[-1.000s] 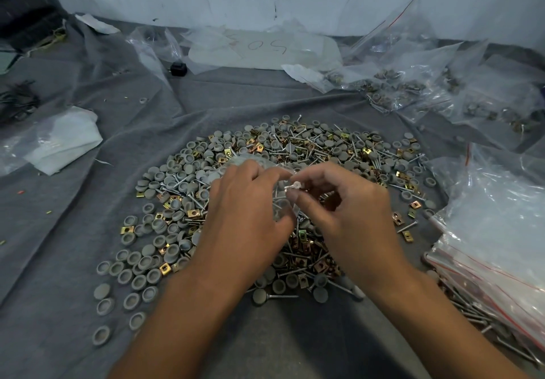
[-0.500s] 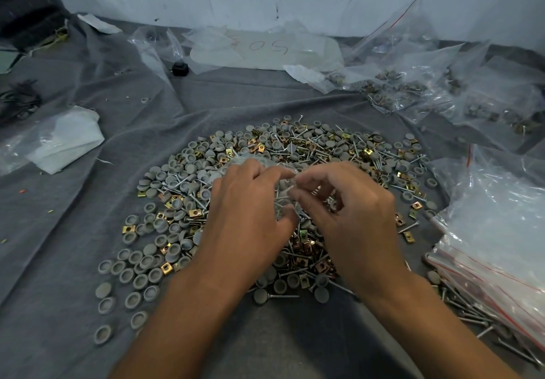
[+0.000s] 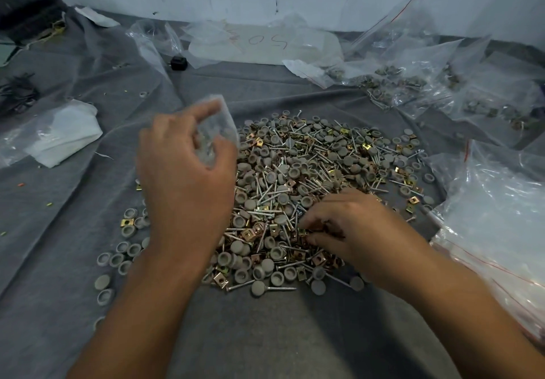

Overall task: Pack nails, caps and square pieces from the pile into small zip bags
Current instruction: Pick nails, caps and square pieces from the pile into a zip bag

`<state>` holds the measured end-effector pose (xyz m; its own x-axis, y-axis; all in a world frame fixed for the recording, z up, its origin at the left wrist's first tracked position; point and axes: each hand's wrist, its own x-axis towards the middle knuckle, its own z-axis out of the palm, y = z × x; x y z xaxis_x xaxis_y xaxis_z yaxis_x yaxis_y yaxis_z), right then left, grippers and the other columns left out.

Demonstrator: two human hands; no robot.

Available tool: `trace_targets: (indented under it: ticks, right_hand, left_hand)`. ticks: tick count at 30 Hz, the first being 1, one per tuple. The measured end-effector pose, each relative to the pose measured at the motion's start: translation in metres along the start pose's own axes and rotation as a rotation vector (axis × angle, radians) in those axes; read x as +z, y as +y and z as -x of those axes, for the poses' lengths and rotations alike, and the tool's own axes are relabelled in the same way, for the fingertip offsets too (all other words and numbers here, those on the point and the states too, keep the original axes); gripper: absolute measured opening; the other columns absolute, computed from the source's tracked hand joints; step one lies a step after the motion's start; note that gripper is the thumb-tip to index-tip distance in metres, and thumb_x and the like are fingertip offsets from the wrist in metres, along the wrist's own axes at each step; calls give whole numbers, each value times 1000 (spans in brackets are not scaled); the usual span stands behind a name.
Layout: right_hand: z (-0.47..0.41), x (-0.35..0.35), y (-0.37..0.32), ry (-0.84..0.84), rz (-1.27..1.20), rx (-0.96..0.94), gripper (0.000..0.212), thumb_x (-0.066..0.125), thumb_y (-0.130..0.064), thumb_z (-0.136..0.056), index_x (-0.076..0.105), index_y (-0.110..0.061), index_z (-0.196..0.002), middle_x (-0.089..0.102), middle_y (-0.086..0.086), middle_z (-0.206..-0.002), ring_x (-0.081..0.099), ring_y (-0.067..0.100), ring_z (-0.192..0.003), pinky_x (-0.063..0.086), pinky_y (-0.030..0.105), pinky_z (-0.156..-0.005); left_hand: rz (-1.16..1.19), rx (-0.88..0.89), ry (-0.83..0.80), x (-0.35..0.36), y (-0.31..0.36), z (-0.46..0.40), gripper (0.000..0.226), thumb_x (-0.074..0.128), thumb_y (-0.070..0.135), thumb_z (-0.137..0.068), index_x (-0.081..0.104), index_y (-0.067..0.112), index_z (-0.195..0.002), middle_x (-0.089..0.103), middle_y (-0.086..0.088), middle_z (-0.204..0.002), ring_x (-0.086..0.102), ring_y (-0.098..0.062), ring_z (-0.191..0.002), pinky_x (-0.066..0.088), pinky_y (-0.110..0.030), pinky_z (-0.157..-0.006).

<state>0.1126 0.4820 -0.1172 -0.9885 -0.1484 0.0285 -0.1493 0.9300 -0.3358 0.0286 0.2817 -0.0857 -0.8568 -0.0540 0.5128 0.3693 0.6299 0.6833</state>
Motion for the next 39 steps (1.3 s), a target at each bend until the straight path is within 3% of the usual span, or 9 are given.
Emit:
trace_targets:
  ticks: [2, 5, 15, 19, 23, 28, 31, 35, 39]
  right_hand:
    - [0, 4, -3, -16, 92, -48, 24, 67, -42, -91, 66, -43, -115, 58, -25, -111, 47, 6, -107, 46, 25, -82]
    - [3, 5, -8, -42, 169, -78, 35, 66, -42, -92, 61, -46, -126, 53, -23, -124, 41, 7, -112, 39, 22, -81]
    - [2, 9, -12, -11, 155, -24, 16, 55, -42, -98, 54, -39, -114, 52, -17, -114, 44, 10, -110, 48, 31, -82]
    - [2, 5, -5, 94, -125, 60, 11, 61, -28, -96, 58, -35, -104, 61, -18, -99, 55, 4, -93, 51, 32, -78]
    - [1, 0, -2, 224, -510, 167, 16, 67, -21, -95, 59, -35, -95, 68, -15, -86, 64, -1, -80, 49, 14, -66]
    - [-5, -6, -10, 284, -1111, 180, 8, 66, -11, -95, 59, -12, -99, 75, 2, -87, 70, 6, -71, 53, 20, -58]
    - [-9, -3, -16, 374, -1007, 168, 9, 71, -19, -92, 62, -21, -94, 74, 3, -87, 71, 25, -77, 55, 27, -59]
    - [-11, 3, -22, 452, -860, 147, 9, 74, -28, -90, 65, -29, -89, 73, -3, -82, 67, 8, -71, 48, 19, -57]
    - [-10, 4, -25, 498, -798, 169, 9, 75, -27, -89, 67, -30, -89, 73, -9, -82, 69, 9, -75, 49, 17, -60]
  left_hand:
    - [-199, 88, -158, 3, -2, 4, 31, 56, 34, -92, 64, 34, -122, 44, 8, -93, 42, -13, -91, 37, -36, -88]
    - [-279, 161, -288, 10, 0, 11, 31, 61, 31, -92, 66, 36, -122, 48, 8, -93, 39, -10, -92, 24, -32, -87]
    - [-179, 277, -422, 12, 5, 17, 38, 62, 30, -89, 61, 41, -126, 38, 22, -87, 37, -7, -87, 25, -28, -86]
    - [-160, 267, -481, 14, 5, 21, 38, 62, 32, -89, 61, 40, -126, 36, 25, -88, 39, -7, -90, 25, -27, -88]
    - [-161, 273, -513, 17, 5, 23, 38, 63, 34, -89, 59, 42, -127, 33, 30, -89, 40, -6, -93, 26, -28, -91]
    - [-166, 298, -516, 20, 5, 25, 37, 65, 35, -89, 60, 43, -125, 38, 27, -90, 38, -3, -95, 26, -27, -93]
    - [-147, 324, -506, 21, 7, 27, 36, 66, 36, -87, 61, 41, -123, 37, 26, -87, 37, -2, -93, 26, -28, -91]
    - [-98, 327, -490, 21, 8, 26, 36, 60, 44, -85, 65, 39, -120, 34, 30, -82, 35, 1, -82, 29, -29, -86]
    - [-78, 331, -460, 20, 8, 25, 34, 62, 47, -84, 67, 38, -117, 33, 32, -80, 37, 7, -81, 28, -27, -82]
